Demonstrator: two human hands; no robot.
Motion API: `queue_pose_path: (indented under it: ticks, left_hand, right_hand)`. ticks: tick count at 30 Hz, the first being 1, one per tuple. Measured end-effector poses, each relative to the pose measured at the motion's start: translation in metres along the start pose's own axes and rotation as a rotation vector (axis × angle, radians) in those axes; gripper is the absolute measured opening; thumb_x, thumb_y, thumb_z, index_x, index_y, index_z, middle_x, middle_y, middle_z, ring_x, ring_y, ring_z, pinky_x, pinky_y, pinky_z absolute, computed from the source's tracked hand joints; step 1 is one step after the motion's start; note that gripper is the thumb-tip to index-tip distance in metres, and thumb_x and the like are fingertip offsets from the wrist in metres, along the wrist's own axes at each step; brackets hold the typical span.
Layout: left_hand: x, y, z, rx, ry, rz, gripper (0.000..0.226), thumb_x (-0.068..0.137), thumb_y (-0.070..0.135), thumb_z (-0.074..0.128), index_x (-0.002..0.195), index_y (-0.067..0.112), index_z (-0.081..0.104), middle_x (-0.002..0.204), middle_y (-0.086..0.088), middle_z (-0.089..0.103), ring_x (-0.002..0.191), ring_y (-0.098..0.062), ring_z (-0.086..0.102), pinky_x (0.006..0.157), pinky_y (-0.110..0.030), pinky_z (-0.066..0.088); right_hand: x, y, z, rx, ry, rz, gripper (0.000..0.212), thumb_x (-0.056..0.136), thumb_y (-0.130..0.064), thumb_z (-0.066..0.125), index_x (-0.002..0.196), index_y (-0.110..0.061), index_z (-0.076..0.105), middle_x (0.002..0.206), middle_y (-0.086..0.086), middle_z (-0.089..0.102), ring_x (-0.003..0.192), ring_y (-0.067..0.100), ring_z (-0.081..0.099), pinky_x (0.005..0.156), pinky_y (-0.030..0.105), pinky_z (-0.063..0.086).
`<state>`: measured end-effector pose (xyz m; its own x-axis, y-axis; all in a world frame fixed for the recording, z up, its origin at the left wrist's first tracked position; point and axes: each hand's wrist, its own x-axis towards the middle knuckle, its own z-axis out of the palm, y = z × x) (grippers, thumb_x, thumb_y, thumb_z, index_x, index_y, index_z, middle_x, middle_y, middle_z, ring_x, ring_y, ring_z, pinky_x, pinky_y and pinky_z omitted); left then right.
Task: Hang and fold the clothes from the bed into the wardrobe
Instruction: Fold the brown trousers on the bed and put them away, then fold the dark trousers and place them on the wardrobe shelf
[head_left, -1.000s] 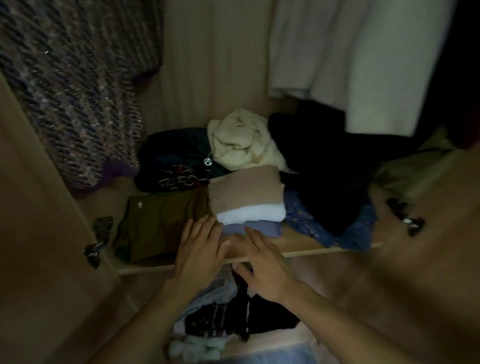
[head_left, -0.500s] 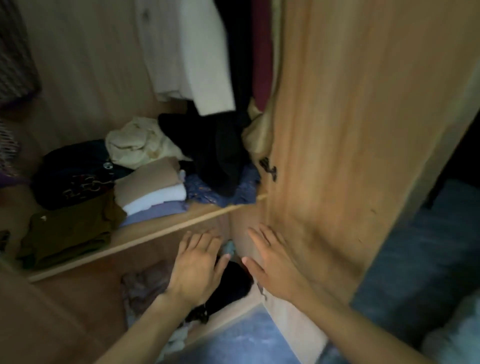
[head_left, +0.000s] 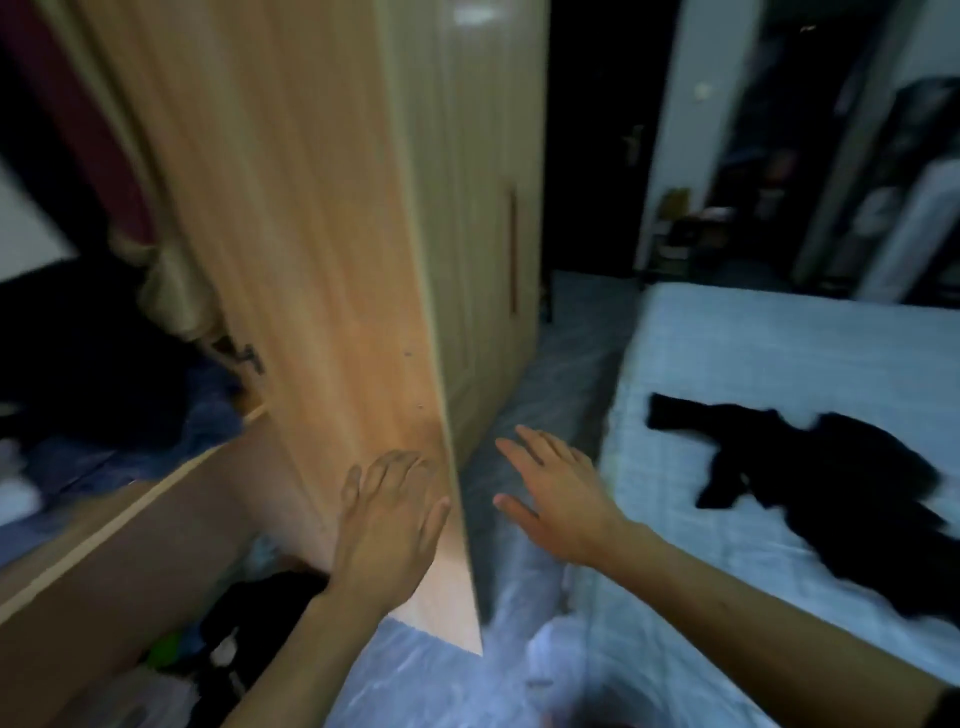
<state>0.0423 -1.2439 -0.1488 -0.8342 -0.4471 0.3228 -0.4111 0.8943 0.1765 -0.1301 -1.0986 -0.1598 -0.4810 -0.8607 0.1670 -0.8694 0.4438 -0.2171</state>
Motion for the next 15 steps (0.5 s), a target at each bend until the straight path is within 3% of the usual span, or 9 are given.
queue_pose_path:
  ticks: [4,6,10,15]
  left_hand:
    - [0.021,0.034,0.028,-0.131,-0.061,0.148,0.064,0.094,0.058,0.021,0.142,0.028,0.051,0.142,0.0,0.054,0.132,-0.026,0.048,0.107,-0.05,0.038]
    - [0.025,0.062,0.044,-0.21,-0.094,0.208,0.064,0.094,0.059,0.025,0.144,0.029,0.05,0.144,-0.001,0.053,0.133,-0.027,0.047,0.105,-0.056,0.04]
    - [0.021,0.138,0.06,-0.292,-0.153,0.349,0.065,0.091,0.06,0.026,0.141,0.029,0.054,0.146,-0.002,0.052,0.137,-0.027,0.045,0.109,-0.066,0.029]
    - [0.016,0.216,0.069,-0.346,-0.182,0.486,0.063,0.092,0.06,0.028,0.135,0.026,0.06,0.14,-0.003,0.056,0.132,-0.028,0.049,0.109,-0.066,0.031]
  right_hand:
    - [-0.064,0.045,-0.02,-0.096,0.006,0.246,0.07,0.096,-0.053,0.045,0.156,-0.03,0.016,0.164,0.001,0.016,0.149,0.023,0.019,0.117,0.046,0.025]
    - [-0.104,0.065,-0.028,-0.121,-0.005,0.363,0.07,0.097,-0.054,0.045,0.156,-0.031,0.016,0.164,0.001,0.017,0.149,0.025,0.018,0.117,0.048,0.024]
    - [-0.182,0.098,-0.049,-0.162,-0.016,0.55,0.071,0.097,-0.055,0.046,0.156,-0.032,0.015,0.164,0.001,0.015,0.15,0.026,0.015,0.118,0.048,0.023]
    - [-0.251,0.133,-0.067,-0.116,0.075,0.704,0.072,0.095,-0.053,0.05,0.155,-0.032,0.017,0.163,0.0,0.019,0.149,0.024,0.018,0.117,0.047,0.026]
